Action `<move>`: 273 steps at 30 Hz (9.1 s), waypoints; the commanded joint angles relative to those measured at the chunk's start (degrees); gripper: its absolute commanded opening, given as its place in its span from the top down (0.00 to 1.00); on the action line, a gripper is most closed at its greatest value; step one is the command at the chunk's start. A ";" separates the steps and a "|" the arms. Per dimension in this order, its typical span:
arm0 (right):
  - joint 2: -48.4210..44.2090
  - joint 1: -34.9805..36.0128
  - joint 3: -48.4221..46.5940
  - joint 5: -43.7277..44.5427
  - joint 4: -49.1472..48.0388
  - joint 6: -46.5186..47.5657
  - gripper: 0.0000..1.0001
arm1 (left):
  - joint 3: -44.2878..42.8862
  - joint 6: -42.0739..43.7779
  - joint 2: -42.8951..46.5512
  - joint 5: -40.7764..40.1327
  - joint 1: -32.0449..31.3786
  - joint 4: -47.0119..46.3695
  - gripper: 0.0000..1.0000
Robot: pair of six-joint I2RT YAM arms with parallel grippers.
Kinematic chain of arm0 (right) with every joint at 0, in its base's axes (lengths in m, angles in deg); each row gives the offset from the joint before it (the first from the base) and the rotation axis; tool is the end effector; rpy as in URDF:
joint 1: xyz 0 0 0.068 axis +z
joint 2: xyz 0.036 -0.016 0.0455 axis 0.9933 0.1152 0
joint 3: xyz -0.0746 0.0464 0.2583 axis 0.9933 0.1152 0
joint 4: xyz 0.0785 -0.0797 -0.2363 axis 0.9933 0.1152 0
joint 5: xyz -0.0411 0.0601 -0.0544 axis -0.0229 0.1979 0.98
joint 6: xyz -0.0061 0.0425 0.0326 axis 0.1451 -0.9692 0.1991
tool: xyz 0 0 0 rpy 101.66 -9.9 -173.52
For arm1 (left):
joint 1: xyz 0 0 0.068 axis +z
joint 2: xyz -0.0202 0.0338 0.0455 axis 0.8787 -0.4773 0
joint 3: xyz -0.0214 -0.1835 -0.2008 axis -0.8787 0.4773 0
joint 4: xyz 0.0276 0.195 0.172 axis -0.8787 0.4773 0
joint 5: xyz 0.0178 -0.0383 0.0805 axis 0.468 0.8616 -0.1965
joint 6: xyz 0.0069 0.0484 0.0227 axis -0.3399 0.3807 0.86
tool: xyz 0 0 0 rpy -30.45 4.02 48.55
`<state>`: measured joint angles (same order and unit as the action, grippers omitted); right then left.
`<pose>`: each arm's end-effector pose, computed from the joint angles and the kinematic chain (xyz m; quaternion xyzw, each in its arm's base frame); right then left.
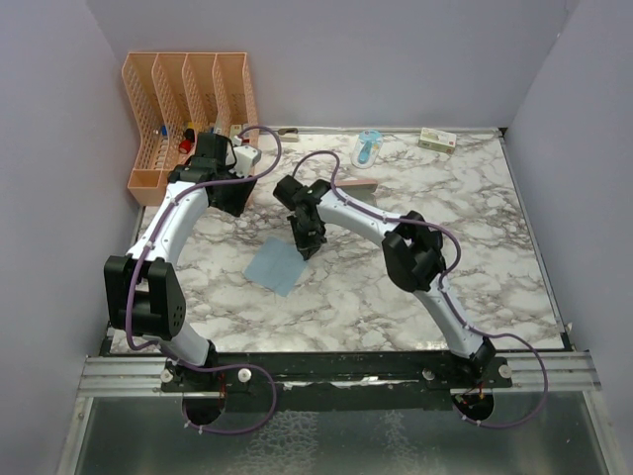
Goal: Organize the sunglasses
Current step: Move the glasses cleaning cloth to the center of the board, then fold the glasses cleaning cloth at the center of the board.
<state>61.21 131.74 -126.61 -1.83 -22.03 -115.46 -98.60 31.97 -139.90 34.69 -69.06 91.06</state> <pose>0.3247 0.3652 0.1594 -0.1143 0.9904 0.0516 0.0582 0.3354 -0.0484 0.2968 0.2195 0.9233 -0.0232 0.3142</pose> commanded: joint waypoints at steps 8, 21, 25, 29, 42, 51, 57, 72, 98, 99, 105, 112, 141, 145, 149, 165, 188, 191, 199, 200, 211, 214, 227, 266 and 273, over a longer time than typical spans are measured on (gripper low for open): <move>-5.04 0.70 13.26 12.78 3.51 -9.23 0.99 | -2.55 -4.07 1.49 12.35 -0.43 -1.76 0.46; -21.99 -1.34 39.45 10.05 0.71 -20.17 0.99 | -4.08 -6.34 -1.22 14.02 -5.96 -2.40 0.48; -25.86 -1.34 44.59 6.30 -1.65 -21.18 0.92 | -4.55 -5.87 -2.12 10.57 -9.67 -2.51 0.48; -30.82 -1.34 47.11 4.02 -2.34 -21.59 0.78 | -4.70 -4.93 -2.77 9.83 -12.24 -1.50 0.47; -38.51 -1.88 38.39 12.60 1.06 -12.72 0.47 | -2.71 -6.76 -3.63 11.43 -14.50 -0.74 0.47; -30.28 -7.64 35.14 5.64 -13.46 3.07 0.51 | 0.45 -13.02 -3.83 11.26 -15.10 -2.38 0.48; -26.42 -8.80 35.10 3.40 -16.42 8.64 0.51 | 2.78 -13.56 -2.78 11.02 -15.10 -2.16 0.48; -21.09 -8.81 37.59 1.99 -20.32 9.46 0.62 | 3.92 -12.84 -1.22 10.04 -15.10 -2.13 0.49; -17.21 -7.93 41.05 5.70 -20.98 2.67 0.99 | 3.49 -11.41 -0.74 9.06 -15.33 -2.38 0.53; -17.33 -7.93 40.38 6.93 -19.83 1.61 0.99 | 3.52 -11.04 -0.53 8.48 -15.55 -2.55 0.53; -16.73 -8.73 33.62 13.10 -11.79 -6.12 0.99 | 3.13 -10.08 -0.82 7.10 -16.10 -3.85 0.53; -17.17 -11.09 32.42 12.70 -9.25 -11.12 0.99 | 2.71 -9.29 -3.28 4.25 -19.51 -7.36 0.52; -21.55 -14.08 42.28 3.94 -16.85 -15.68 0.99 | 7.41 -24.02 -11.60 1.43 -25.04 -12.71 0.51; -21.31 -14.28 42.83 2.19 -17.91 -15.48 0.99 | 10.34 -24.30 -10.26 3.68 -25.55 -15.22 0.50; -20.97 -14.33 43.21 1.40 -18.52 -14.97 0.99 | 12.32 -24.88 -8.85 5.66 -25.65 -17.64 0.50; -20.26 -14.34 43.39 -0.60 -19.76 -14.57 0.99 | 9.26 -24.22 -13.99 3.22 -26.18 -16.96 0.50; -20.05 -14.43 44.68 -0.10 -19.16 -14.98 0.99 | 10.06 -23.98 -19.29 -1.97 -27.74 -16.08 0.55; -20.57 -14.43 45.08 0.04 -18.93 -15.18 0.99 | 10.40 -23.89 -19.17 -2.08 -28.15 -15.97 0.60; -20.79 -14.43 44.80 0.72 -18.15 -15.27 0.99 | 13.61 -23.74 -15.34 -1.10 -29.19 -16.00 0.63; -20.72 -14.43 44.78 0.63 -18.17 -15.27 0.99 | 13.90 -23.64 -14.47 -1.18 -29.17 -16.15 0.62; -19.46 -14.44 45.22 -0.27 -18.81 -15.47 0.99 | 15.91 -23.44 -10.97 -1.38 -29.76 -17.21 0.52; -19.55 -14.44 45.77 -0.56 -19.07 -15.63 0.99 | 15.18 -23.63 -12.87 -1.86 -29.78 -17.14 0.51; -20.00 -14.52 47.07 -0.66 -19.08 -16.32 0.99 | 13.85 -25.23 -16.29 -1.47 -31.53 -16.59 0.55; -24.97 -15.31 43.44 0.02 -19.70 -13.16 0.99 | 6.62 -22.38 -16.49 -4.73 -30.37 -12.44 1.00; -25.24 -15.75 42.74 -1.16 -21.22 -12.81 0.99 | 3.01 -21.31 -16.40 -4.40 -29.36 -11.34 1.00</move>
<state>35.84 116.05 -83.62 -6.27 -44.26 -129.77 -92.46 9.33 -155.76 31.17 -98.94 78.80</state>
